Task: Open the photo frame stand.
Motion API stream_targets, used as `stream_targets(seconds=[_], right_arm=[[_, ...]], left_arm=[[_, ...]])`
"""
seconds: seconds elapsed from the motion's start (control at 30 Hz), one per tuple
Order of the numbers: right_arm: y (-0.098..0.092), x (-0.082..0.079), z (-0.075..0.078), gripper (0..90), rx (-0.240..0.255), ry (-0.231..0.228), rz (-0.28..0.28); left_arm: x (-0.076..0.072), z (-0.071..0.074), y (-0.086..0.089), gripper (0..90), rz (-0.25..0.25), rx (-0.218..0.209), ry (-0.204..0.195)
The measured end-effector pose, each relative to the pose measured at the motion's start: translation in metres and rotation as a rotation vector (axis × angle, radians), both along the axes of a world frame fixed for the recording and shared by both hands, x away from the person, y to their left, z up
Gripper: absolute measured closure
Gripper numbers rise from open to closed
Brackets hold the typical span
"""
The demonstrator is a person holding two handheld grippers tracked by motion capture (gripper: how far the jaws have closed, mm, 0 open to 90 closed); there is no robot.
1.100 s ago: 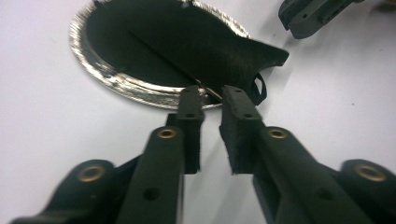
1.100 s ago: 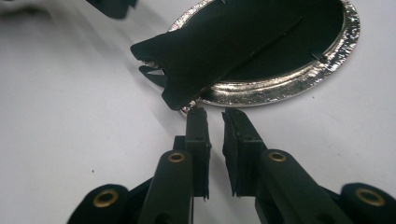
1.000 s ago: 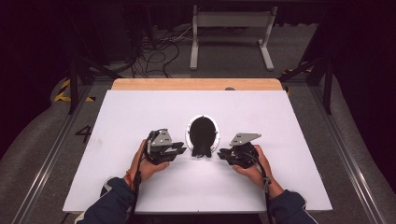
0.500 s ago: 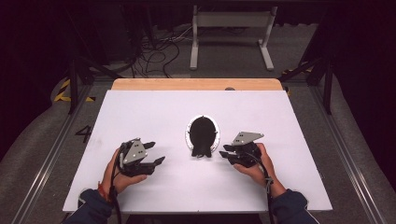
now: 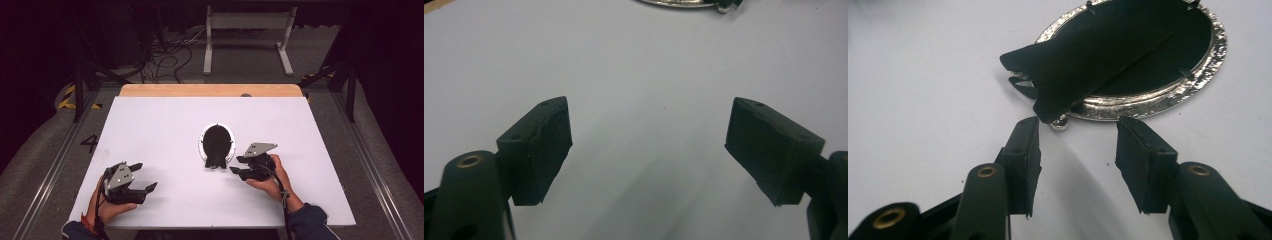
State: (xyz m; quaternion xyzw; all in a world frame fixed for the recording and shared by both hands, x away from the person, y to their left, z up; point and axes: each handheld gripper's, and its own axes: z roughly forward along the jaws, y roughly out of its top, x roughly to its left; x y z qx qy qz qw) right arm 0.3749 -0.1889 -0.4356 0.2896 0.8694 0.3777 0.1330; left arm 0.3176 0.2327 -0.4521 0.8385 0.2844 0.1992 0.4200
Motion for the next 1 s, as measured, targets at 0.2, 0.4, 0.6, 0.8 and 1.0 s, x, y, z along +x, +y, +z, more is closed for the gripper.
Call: stream_targets(seconds=[0.2, 0.4, 0.6, 0.8, 1.0], right_arm=[[0.009, -0.003, -0.005, 51.2, -0.022, 0.010, 0.017], [0.018, -0.004, -0.011, 50.7, -0.049, 0.016, 0.023], [0.027, -0.002, -0.017, 55.2, -0.076, 0.024, 0.006], [0.030, 0.000, -0.018, 61.6, -0.065, 0.026, -0.017], [0.030, 0.004, -0.017, 69.6, -0.052, 0.044, -0.035]], left_arm=[[-0.001, -0.001, -0.003, 17.0, -0.011, 0.006, 0.005], [0.000, -0.006, -0.008, 16.5, -0.025, 0.027, 0.018], [0.000, -0.006, -0.007, 16.1, -0.020, 0.017, 0.022], [0.000, -0.007, -0.011, 15.7, -0.031, 0.022, 0.031], [-0.001, -0.007, -0.011, 15.7, -0.034, 0.018, 0.036]])
